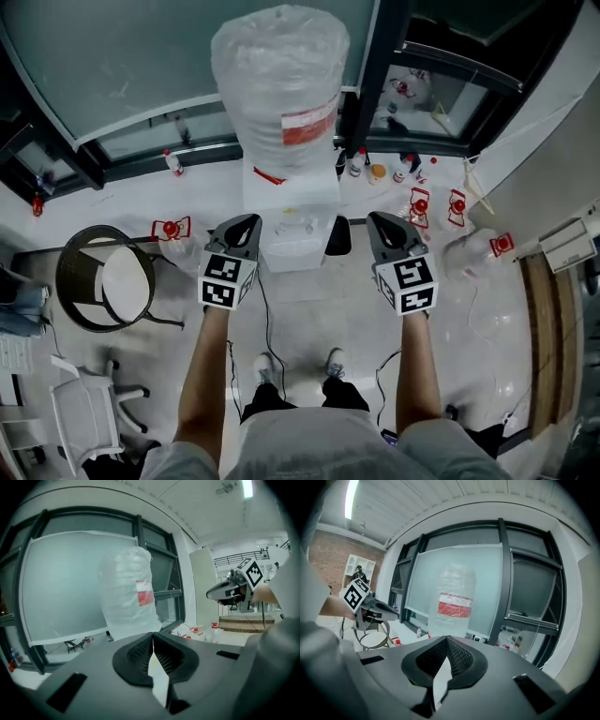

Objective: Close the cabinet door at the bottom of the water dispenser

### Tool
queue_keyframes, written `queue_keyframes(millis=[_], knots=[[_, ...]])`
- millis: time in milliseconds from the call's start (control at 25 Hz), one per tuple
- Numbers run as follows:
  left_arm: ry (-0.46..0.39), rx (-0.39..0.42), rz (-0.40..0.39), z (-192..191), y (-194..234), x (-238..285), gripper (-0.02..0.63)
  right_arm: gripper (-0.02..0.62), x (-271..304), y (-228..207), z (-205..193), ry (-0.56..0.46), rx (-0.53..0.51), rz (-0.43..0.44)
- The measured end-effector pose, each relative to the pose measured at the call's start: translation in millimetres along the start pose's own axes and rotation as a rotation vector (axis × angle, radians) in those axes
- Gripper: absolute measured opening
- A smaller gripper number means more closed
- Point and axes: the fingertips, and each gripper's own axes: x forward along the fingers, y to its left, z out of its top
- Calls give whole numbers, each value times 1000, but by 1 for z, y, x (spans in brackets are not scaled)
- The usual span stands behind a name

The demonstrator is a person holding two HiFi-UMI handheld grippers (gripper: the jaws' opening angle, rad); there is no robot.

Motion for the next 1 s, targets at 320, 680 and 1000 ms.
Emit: queue_keyframes(millis=[320, 680, 1000], knots=[[-115, 108, 18, 73, 19, -59, 21, 28, -17, 19, 83, -122, -85, 18], [-255, 172, 78, 145, 31, -84, 23, 28, -30, 16, 122, -212, -112, -1], [-320, 230, 86, 186, 28, -103, 23, 28, -44, 23, 151, -272, -145, 15]])
